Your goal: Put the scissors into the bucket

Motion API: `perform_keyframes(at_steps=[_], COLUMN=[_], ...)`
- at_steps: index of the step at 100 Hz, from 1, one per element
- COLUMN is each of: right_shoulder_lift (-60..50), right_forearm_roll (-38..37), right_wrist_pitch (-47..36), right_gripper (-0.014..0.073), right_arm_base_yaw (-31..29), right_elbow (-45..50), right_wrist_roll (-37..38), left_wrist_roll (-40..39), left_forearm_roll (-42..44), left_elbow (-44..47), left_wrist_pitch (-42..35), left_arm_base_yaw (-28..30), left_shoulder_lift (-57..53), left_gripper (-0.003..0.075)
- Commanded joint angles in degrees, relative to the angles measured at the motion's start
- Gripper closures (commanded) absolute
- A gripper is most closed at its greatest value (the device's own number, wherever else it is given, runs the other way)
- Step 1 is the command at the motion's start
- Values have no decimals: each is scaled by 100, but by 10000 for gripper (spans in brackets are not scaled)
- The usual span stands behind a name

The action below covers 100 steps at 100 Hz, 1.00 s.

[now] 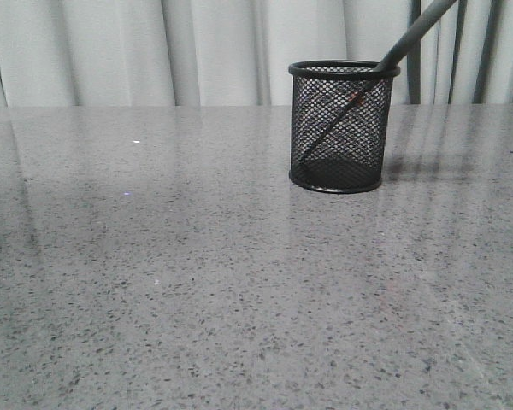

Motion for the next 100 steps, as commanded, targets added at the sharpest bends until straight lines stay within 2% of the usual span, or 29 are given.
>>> perform_keyframes(at_steps=[1, 22, 43, 65, 100], right_shoulder_lift=[-591, -1931, -2942, -3144, -3133], right_forearm_roll=[64, 64, 64, 64, 64], right_wrist_pitch=[-943, -1148, -1290, -1390, -1500], right_gripper=[666, 666, 666, 666, 666], right_arm_base_yaw=[1, 1, 1, 1, 1], right_elbow=[468, 1673, 2688, 3093, 3093], right_wrist_roll=[6, 6, 6, 6, 6], left_wrist_roll=[-195, -312, -379, -379, -379], left_forearm_roll=[-37, -424, -1592, -2101, -2101], left_elbow=[705, 3147, 5103, 5972, 6045], left_wrist_pitch=[-1431, -3579, -4849, -5017, -5017], left_arm_base_yaw=[20, 20, 20, 20, 20], left_shoulder_lift=[-544, -1912, -3327, -4178, -4226], left_gripper=[741, 741, 741, 741, 741])
